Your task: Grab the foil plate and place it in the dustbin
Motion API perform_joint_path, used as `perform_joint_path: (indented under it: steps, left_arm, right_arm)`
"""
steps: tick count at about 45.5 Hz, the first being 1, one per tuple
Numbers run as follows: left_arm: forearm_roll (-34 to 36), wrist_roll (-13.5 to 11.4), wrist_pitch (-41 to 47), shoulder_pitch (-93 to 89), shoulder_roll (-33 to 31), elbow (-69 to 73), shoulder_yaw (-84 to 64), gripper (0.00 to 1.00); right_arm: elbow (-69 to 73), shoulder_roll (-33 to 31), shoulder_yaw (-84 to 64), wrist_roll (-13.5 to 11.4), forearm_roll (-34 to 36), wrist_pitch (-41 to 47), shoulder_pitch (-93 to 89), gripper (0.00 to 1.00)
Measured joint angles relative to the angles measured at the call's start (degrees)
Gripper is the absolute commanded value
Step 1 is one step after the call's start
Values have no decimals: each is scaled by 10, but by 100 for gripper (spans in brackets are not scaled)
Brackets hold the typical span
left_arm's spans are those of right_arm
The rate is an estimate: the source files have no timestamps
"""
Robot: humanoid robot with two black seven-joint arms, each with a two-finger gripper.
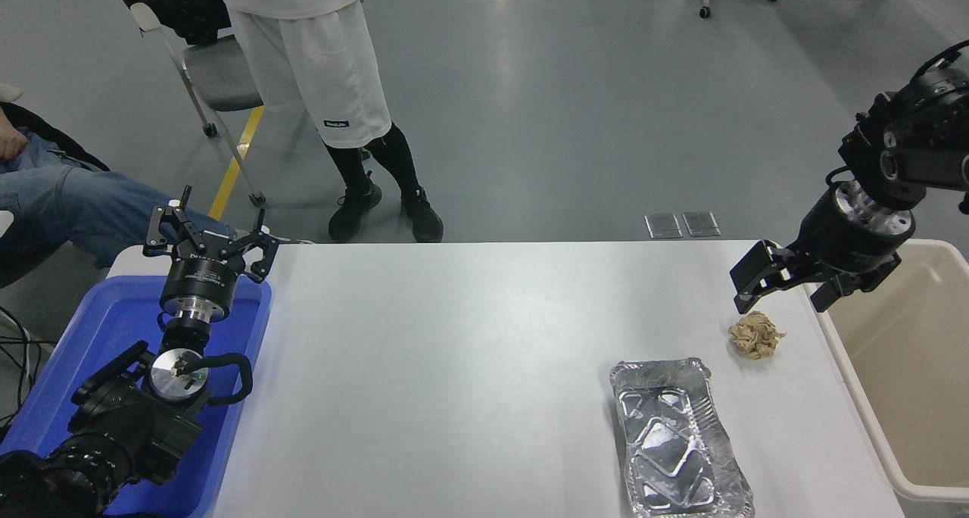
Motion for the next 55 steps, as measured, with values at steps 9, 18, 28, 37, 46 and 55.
perform_joint_path:
  steps: [9,18,28,37,46,55]
  left_arm:
    - [0,0,0,0,0,0,0,99]
    - [0,0,1,0,0,0,0,99]
    - [0,0,1,0,0,0,0,99]
    - [0,0,1,0,0,0,0,99]
    - [0,0,0,0,0,0,0,99]
    - [0,0,0,0,0,0,0,99]
  right_arm:
    - [0,0,1,0,0,0,0,100]
    - [0,-1,2,0,0,0,3,100]
    - [0,-2,8,0,0,0,5,100]
    - [0,-3,12,0,0,0,9,100]
    - [-1,-4,13,0,0,0,13,100]
    - [-1,-7,14,0,1,0,11,100]
